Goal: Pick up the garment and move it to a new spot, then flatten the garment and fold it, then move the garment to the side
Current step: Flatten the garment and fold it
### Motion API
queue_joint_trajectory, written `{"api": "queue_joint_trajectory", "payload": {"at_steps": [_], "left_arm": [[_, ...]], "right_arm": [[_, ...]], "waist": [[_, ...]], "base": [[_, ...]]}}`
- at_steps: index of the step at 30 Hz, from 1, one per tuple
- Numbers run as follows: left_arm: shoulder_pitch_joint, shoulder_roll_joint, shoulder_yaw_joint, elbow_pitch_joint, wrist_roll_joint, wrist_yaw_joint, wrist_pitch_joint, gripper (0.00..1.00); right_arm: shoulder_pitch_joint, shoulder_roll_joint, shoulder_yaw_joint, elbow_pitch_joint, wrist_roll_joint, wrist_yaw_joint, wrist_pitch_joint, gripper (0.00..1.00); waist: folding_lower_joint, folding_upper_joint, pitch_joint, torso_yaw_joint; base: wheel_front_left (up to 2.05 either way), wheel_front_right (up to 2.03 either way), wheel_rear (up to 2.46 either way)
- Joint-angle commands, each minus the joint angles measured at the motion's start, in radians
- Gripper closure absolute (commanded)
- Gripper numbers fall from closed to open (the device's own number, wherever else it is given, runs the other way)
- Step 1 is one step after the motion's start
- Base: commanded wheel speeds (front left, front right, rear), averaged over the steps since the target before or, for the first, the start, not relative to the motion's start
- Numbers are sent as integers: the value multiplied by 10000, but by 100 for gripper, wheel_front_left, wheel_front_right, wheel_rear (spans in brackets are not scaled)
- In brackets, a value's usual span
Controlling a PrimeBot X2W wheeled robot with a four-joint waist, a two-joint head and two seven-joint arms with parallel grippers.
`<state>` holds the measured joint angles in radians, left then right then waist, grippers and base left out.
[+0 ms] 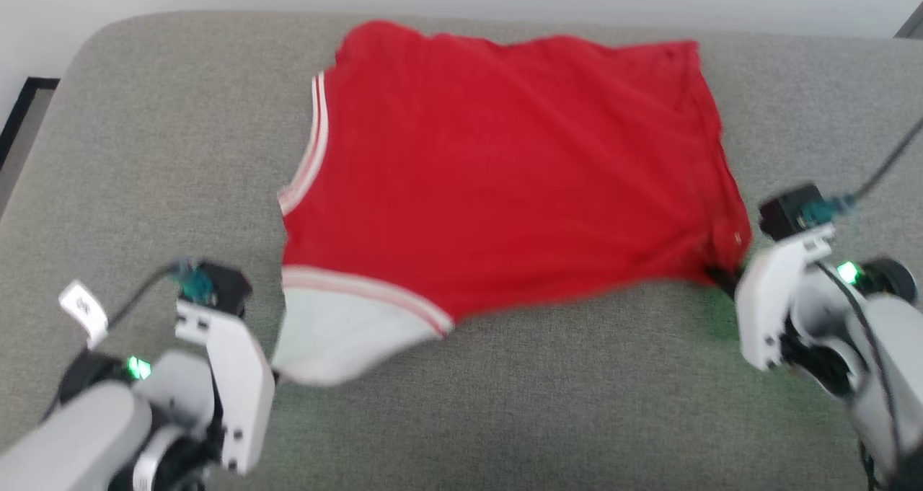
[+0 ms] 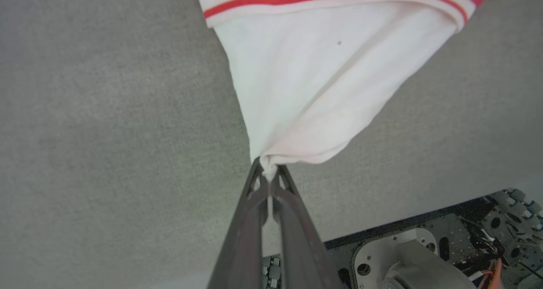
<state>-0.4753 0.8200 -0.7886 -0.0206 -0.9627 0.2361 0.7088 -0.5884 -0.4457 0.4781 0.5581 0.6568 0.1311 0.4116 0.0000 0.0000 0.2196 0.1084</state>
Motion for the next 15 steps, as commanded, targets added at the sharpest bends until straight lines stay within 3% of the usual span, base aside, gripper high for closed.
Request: {"api": "queue_joint_trajectory", "payload": {"at_steps": [1,9,15], "left_arm": [[465,233,-28,-496,-58,321,63,100],[2059,820,-223,-2227,-535,1454,322,100],[2744,1161,-362,-2934,-723,1875,561,100]], "right_arm": [[653,-364,-148,-685,147,-7,366,100],[3507,-1565,-828,-3795,378,-7,1991,100],[5084,-1940,-1411,-5313,581,-5,3025,100]], "waist": [[0,0,-91,4],[0,0,-355,-4],[0,0,-443,11]], "base": [[0,0,0],[0,0,0],[0,0,0]]}}
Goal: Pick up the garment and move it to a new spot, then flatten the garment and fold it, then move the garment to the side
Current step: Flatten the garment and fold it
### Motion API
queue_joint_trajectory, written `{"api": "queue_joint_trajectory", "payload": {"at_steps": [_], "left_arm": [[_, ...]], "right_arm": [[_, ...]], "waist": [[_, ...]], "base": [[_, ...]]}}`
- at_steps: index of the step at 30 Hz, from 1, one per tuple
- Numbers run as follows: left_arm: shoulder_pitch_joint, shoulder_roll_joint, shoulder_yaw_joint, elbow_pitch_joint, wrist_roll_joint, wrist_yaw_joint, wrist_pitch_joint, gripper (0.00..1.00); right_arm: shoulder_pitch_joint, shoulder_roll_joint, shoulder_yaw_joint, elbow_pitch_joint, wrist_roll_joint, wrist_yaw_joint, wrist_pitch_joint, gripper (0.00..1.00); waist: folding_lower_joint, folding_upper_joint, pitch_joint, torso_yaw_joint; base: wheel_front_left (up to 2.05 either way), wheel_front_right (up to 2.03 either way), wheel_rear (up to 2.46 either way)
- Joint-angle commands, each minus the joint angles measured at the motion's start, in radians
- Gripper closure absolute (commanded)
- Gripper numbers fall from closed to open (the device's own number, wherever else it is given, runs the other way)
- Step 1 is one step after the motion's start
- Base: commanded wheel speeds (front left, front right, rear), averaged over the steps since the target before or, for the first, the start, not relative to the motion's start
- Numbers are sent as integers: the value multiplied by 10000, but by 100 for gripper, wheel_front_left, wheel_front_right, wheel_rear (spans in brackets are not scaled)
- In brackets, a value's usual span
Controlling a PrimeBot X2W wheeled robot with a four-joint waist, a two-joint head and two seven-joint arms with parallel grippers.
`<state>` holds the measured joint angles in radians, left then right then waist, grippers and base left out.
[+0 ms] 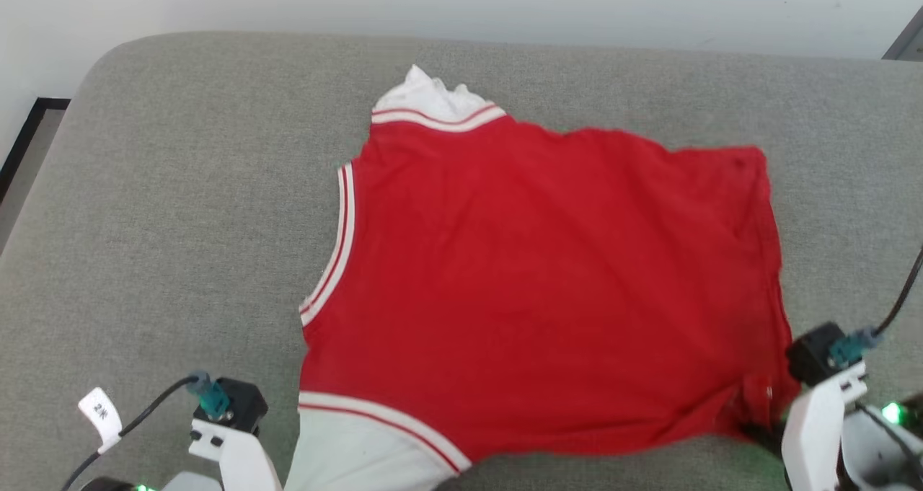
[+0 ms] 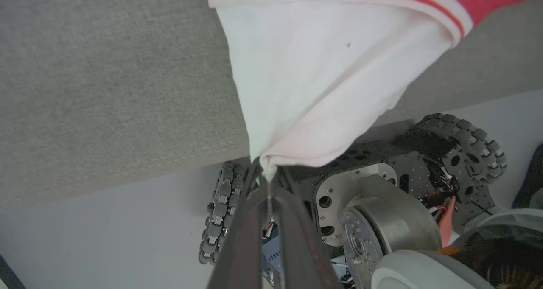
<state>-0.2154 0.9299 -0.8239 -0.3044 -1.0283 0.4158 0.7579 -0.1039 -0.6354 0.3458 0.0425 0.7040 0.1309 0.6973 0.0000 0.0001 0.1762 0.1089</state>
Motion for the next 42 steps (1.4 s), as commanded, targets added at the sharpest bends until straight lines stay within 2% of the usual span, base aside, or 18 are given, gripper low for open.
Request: {"api": "queue_joint_trajectory", "payload": {"at_steps": [1,5,11,15,17,23,28,32,37,42], "left_arm": [[199,120,-16,-185,-96,132,89,100],[316,437,81,-494,-202,286,262,100],[-486,1012,735,-1146,107,411,178,100],[-1482,1271,1212,-1107,545,-45,-40,100],[-2118,1300,1368,-924,907,-414,-111,100],[-4145,453,1371,289,1562,-1673,-186,100],[-5765,-810,885,2251,2161,-2896,-334,100],[-6663,-1810,497,4152,2349,-3642,-433,100],[-7246,-2660,191,6152,2199,-4283,-365,100],[-7445,-3270,26,7740,1881,-4610,-139,100]], "right_arm": [[442,-90,-145,-368,142,-3,344,100],[929,-116,-512,-1065,241,-3,740,100],[943,352,-1408,-1794,220,-3,738,100],[476,864,-1988,-2085,-55,-3,646,100],[174,1099,-2235,-2128,-346,-3,672,100],[-1177,1724,-2505,-1630,-1263,-3,463,100],[-2431,2273,-2466,-654,-1901,-3,78,100],[-3197,2682,-2382,288,-2286,-3,-169,100],[-3943,2961,-2062,1422,-2885,-5,-378,100],[-4422,3291,-1776,2268,-3031,-5,-245,100]], "waist": [[0,-1,-16,4],[0,-1,2,-27],[0,-1,140,-90],[0,-1,299,-158],[0,-1,410,-198],[0,-1,851,-350],[0,-1,1307,-441],[0,-1,1641,-556],[0,-1,1939,-712],[0,-1,2093,-849]], "base": [[0,0,0],[0,0,0],[0,0,0],[0,0,0],[0,0,0],[0,0,0],[0,0,0],[0,0,0],[0,0,0],[0,0,0]]}}
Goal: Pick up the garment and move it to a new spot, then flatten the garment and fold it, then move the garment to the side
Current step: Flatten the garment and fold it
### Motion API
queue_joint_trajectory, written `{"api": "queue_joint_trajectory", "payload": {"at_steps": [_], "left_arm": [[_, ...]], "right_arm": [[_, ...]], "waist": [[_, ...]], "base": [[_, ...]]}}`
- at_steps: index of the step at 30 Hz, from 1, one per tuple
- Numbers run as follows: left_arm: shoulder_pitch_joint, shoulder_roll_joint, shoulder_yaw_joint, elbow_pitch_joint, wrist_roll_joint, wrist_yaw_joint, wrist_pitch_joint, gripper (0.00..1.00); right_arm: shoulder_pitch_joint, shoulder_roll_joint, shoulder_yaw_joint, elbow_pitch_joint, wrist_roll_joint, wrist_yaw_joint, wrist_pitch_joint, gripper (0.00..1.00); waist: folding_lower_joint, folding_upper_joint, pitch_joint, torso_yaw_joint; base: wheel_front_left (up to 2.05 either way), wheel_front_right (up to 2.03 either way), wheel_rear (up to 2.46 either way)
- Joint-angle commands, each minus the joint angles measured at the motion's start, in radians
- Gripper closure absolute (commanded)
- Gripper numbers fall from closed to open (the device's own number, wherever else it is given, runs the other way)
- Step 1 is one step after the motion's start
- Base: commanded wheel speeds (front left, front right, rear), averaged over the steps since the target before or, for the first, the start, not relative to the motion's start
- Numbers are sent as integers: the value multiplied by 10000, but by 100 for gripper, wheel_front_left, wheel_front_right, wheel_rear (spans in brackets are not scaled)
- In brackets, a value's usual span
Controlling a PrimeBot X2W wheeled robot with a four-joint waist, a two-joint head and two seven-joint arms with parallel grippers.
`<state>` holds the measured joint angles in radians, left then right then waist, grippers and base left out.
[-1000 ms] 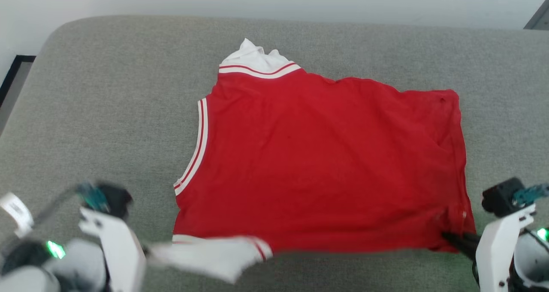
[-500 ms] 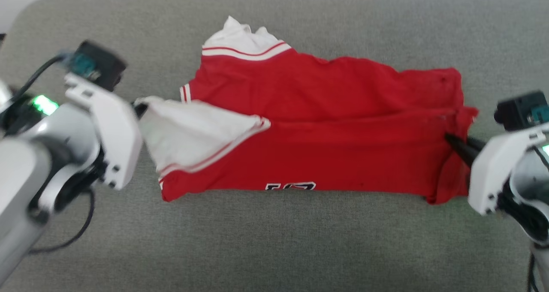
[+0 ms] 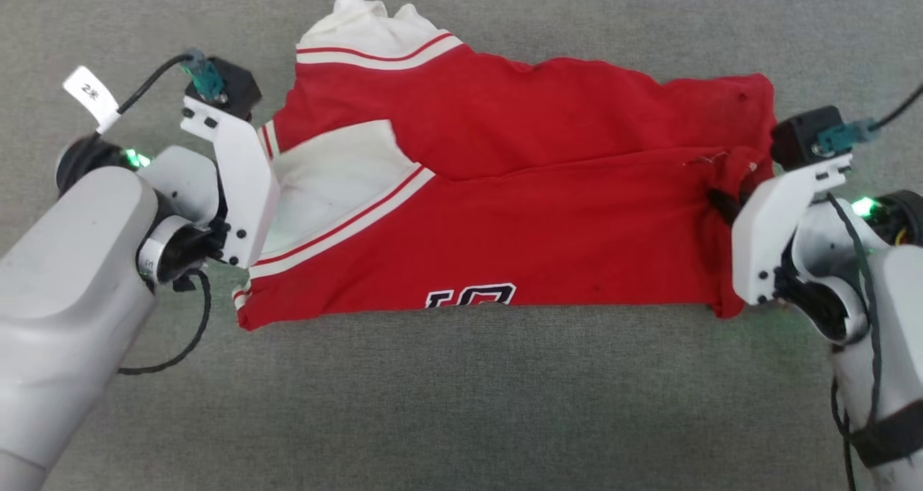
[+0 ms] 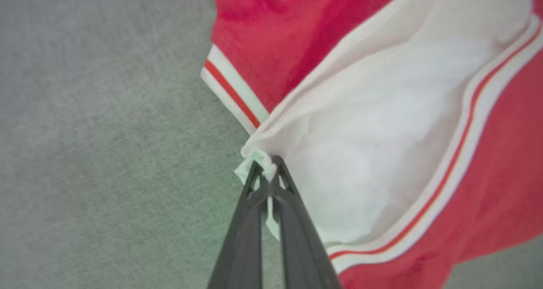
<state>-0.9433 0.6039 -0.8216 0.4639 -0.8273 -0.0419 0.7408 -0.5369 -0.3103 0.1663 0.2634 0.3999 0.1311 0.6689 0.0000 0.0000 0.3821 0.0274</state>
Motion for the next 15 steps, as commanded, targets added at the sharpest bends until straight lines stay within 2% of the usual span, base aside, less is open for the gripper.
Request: {"api": "queue_joint_trajectory", "payload": {"at_steps": [1,2,3,4,5,6,7,8,9,15], "left_arm": [[-181,-137,9,368,-199,-64,63,100],[-206,-253,6,637,-232,-84,113,100],[-215,-344,18,880,-317,-125,150,98],[-256,-425,24,1079,-372,-167,129,85],[-256,-425,24,1079,-372,-167,129,85],[-336,-482,58,1242,-407,-181,63,70],[-438,-509,62,1347,-352,-210,-20,37],[-498,-541,86,1447,-375,-244,-61,0],[-552,-574,170,1544,-452,-192,-110,0],[-602,-413,385,1351,-633,73,-68,0]], "right_arm": [[-164,117,44,205,17,-7,41,100],[-238,157,97,294,-7,-5,42,100],[-309,180,155,346,-37,-5,44,92],[-401,222,114,397,-37,-5,-11,75],[-401,222,114,397,-37,-5,-11,75],[-464,239,106,436,-68,-7,-28,62],[-489,246,126,447,-86,-7,-8,52],[-524,261,131,419,-61,-5,-21,23],[-547,244,108,343,-50,-5,-75,0],[-105,197,-289,-347,-102,-5,-168,0]], "waist": [[0,0,52,-49],[0,0,65,-63],[0,0,75,-79],[0,0,80,-98],[0,0,80,-98],[0,0,83,-111],[0,0,75,-117],[0,0,51,-119],[0,0,19,-118],[0,0,-298,-60]], "base": [[0,0,0],[0,0,0],[0,0,0],[0,0,0],[0,0,0],[0,0,0],[0,0,0],[0,0,0],[0,0,0],[0,0,0]]}}
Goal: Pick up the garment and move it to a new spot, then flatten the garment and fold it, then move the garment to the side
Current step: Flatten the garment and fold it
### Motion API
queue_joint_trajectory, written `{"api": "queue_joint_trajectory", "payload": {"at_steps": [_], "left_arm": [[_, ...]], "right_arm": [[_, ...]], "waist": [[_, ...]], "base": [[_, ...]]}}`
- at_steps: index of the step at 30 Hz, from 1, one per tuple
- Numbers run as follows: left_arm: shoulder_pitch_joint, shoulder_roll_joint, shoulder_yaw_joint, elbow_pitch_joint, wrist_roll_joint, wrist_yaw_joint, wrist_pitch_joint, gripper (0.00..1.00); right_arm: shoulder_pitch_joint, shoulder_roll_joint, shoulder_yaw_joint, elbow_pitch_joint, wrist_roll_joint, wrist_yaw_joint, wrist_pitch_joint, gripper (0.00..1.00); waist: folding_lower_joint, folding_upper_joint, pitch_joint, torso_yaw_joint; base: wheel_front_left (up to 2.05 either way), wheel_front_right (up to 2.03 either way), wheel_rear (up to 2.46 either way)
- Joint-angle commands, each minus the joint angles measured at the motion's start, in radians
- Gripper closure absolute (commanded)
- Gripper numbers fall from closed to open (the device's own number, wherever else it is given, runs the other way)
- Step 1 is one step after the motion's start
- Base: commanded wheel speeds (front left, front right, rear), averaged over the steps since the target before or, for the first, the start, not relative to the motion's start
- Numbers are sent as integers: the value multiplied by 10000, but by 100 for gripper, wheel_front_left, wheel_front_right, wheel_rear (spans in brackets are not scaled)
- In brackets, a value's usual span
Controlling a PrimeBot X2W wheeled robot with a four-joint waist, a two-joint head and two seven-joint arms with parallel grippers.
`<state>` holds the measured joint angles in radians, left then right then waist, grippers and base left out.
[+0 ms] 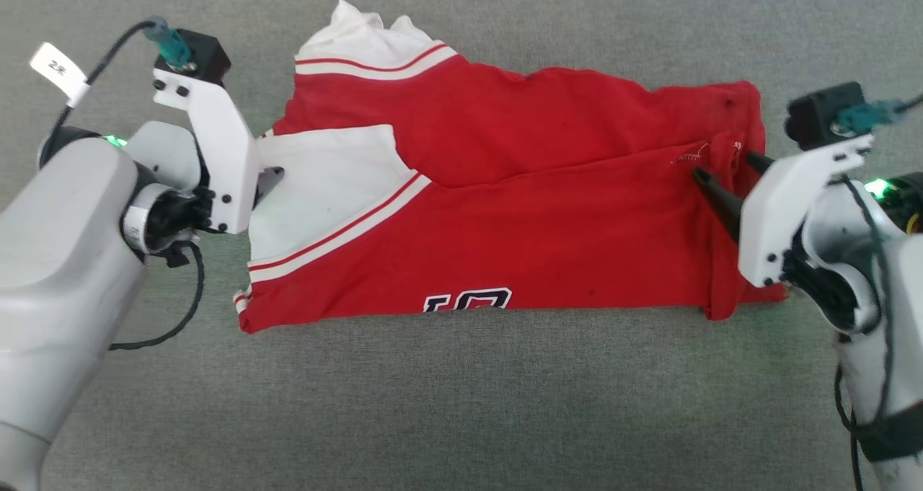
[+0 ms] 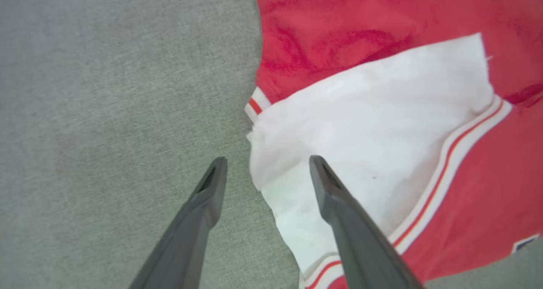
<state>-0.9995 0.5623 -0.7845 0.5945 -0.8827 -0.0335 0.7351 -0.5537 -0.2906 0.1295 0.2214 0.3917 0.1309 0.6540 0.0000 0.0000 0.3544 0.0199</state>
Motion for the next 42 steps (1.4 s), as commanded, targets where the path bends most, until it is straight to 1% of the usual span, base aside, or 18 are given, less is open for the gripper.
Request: {"api": "queue_joint_trajectory", "payload": {"at_steps": [1,6,9,13,16,20,25,27,31,33,36,39,40,41,42], "left_arm": [[30,57,50,-90,-129,56,36,0],[519,611,168,-1240,-264,568,396,0],[959,965,246,-2205,-415,1022,719,0],[1751,1474,271,-3516,-681,1725,1213,0],[2323,1829,299,-4493,-842,2239,1454,0],[3110,2137,383,-5408,-1073,2897,1588,0],[3829,2320,508,-5859,-1364,3410,1484,0],[4007,2365,585,-5834,-1483,3520,1387,0],[4349,2364,715,-5495,-1651,3557,1176,0],[4399,2341,736,-5247,-1653,3412,1007,0],[4482,2302,717,-4865,-1630,3329,879,0],[4522,2112,624,-4243,-1701,3174,809,0],[4478,1991,550,-3842,-1729,3047,792,13],[4460,1900,526,-3695,-1781,2959,818,68],[4435,1814,500,-3571,-1810,2881,832,100]], "right_arm": [[148,1,-70,-113,-32,-3,-102,0],[862,175,-961,-1106,-326,-3,-650,0],[1278,554,-1797,-1706,-626,-3,-1260,0],[1798,1078,-2483,-2576,-1157,-3,-2152,0],[2113,1380,-2822,-3095,-1534,-3,-2787,0],[2388,1730,-3164,-3473,-1764,-2,-3532,0],[2760,2078,-3359,-3707,-1888,-2,-3928,0],[2917,2186,-3407,-3779,-1894,-2,-3899,0],[3186,2325,-3418,-3932,-1863,-2,-3704,0],[3271,2363,-3377,-3928,-1773,-2,-3527,0],[3364,2372,-3368,-3917,-1707,-2,-3343,0],[3494,2393,-3238,-3875,-1693,-2,-2953,0],[3608,2397,-3072,-3786,-1719,-2,-2577,0],[3646,2397,-3013,-3743,-1676,-2,-2353,0],[3658,2393,-2957,-3702,-1634,-2,-2111,0]], "waist": [[0,0,-73,35],[0,0,-330,137],[0,0,-416,211],[0,0,-507,219],[0,0,-552,144],[0,0,-599,-28],[0,0,-605,-320],[0,0,-575,-439],[0,0,-445,-664],[0,0,-358,-745],[0,0,-285,-807],[0,0,-202,-830],[0,0,-159,-819],[0,0,-137,-801],[0,0,-121,-779]], "base": [[0,0,0],[0,0,0],[0,0,0],[0,0,0],[0,0,0],[0,0,0],[0,0,0],[0,0,0],[0,0,0],[0,0,0],[0,0,0],[0,0,0],[0,0,0],[0,0,0],[0,0,0]]}}
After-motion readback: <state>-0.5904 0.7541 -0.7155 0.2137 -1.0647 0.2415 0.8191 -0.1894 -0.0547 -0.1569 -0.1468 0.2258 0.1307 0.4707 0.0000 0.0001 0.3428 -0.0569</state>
